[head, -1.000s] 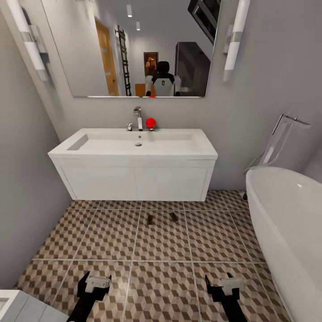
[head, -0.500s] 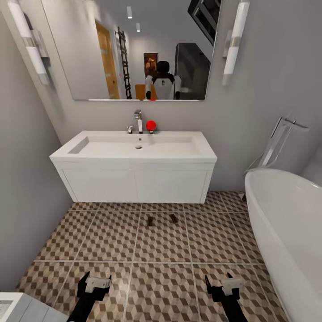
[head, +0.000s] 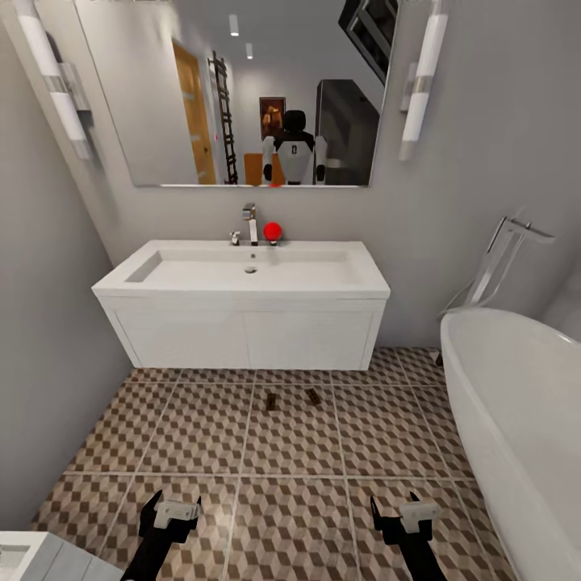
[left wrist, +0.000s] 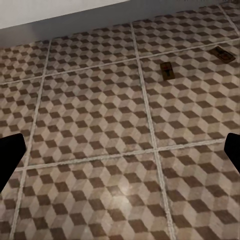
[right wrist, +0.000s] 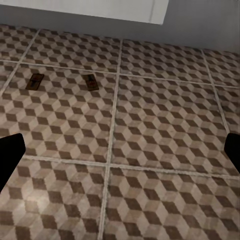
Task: Take the four mousetraps from the cabinet in the bathroom and place them on the bathroom floor. Make sure all four end up on the same floor surface, and ensure that at least two of them are either under or directly next to the same bathroom sink.
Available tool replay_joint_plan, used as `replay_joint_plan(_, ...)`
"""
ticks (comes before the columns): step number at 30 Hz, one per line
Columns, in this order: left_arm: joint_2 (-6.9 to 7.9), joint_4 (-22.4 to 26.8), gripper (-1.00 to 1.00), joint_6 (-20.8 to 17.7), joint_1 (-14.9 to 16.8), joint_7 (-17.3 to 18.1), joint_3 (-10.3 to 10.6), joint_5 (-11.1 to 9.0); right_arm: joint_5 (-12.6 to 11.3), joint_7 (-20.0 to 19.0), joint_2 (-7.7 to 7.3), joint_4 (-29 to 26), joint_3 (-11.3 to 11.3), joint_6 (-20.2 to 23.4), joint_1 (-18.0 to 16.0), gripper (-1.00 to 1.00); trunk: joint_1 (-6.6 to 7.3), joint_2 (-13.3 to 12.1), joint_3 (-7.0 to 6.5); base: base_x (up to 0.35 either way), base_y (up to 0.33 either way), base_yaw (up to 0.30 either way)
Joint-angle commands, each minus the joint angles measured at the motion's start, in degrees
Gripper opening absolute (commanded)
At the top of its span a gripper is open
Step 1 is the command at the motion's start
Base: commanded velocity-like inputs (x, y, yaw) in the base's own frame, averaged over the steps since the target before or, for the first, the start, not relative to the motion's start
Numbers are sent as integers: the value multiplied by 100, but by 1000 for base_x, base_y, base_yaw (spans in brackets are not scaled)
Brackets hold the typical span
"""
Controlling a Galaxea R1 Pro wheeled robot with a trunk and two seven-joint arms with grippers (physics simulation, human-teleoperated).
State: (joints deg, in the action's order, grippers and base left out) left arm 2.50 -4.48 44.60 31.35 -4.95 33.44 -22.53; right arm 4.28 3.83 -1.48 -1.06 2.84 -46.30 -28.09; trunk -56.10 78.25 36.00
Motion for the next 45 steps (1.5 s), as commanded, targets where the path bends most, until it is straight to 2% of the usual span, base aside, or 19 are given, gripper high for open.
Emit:
replay_joint_plan(1,-4,-15,100,22,5,-50,49,11,37,40,-1,5,23,-11,-4,100,23,-39,-14,0,0,0)
replay_joint_plan(27,-7,-10,100,22,3,-52,49,11,38,64,-1,2,23,-9,-4,100,594,-1082,-480,0,0,0)
replay_joint_plan(38,-21,-9,100,22,3,-58,49,11,38,65,-1,1,23,-10,-4,100,594,-1082,-480,0,0,0)
replay_joint_plan(45,-21,-9,100,22,3,-58,49,11,38,65,-1,1,23,-6,-4,100,748,-1362,-606,0,0,0)
